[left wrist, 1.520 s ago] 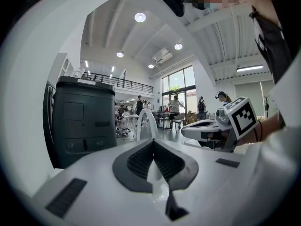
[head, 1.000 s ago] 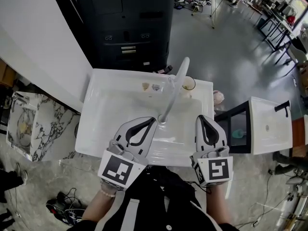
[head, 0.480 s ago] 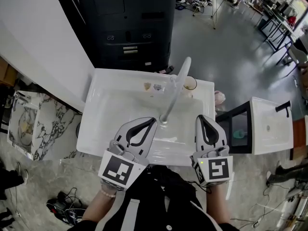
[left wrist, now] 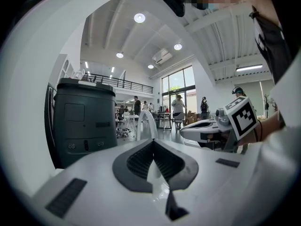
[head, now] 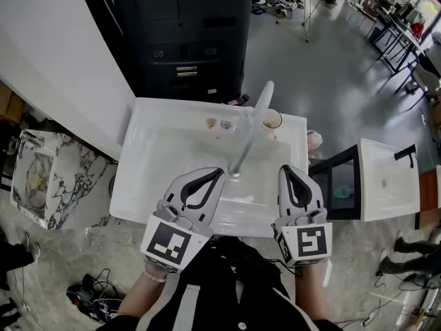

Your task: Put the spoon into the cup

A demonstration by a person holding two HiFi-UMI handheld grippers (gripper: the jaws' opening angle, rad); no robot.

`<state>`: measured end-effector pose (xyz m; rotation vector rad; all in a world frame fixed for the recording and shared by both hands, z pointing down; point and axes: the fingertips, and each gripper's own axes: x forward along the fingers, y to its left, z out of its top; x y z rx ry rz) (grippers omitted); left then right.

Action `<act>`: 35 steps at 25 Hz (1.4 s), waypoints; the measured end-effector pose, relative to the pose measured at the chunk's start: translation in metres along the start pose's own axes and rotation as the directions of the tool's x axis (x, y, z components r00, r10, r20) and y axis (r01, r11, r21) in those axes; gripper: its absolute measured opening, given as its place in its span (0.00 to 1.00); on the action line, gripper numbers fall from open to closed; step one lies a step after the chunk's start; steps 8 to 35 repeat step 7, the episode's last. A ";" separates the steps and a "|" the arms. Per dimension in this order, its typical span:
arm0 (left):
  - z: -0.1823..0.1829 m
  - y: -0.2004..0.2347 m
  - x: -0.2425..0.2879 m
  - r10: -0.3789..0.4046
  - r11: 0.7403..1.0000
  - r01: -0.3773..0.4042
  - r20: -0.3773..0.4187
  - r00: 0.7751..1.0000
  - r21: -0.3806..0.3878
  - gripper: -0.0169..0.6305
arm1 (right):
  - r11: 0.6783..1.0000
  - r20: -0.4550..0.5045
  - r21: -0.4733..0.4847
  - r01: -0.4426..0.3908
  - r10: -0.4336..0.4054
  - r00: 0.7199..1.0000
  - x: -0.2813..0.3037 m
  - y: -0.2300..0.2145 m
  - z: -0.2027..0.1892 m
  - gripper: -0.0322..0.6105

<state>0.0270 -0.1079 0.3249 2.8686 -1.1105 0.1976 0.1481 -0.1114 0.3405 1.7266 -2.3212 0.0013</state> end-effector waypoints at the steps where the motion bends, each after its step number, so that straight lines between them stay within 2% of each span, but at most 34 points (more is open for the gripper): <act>1: 0.000 0.000 0.000 -0.001 1.000 0.001 0.000 1.000 0.000 0.02 | 1.000 -0.002 0.000 0.000 0.000 1.000 0.000 0.000 -0.001 0.05; 35: 0.000 -0.003 0.001 -0.009 1.000 0.009 0.002 1.000 0.005 0.02 | 1.000 -0.014 -0.001 -0.003 0.003 1.000 -0.001 0.000 -0.003 0.05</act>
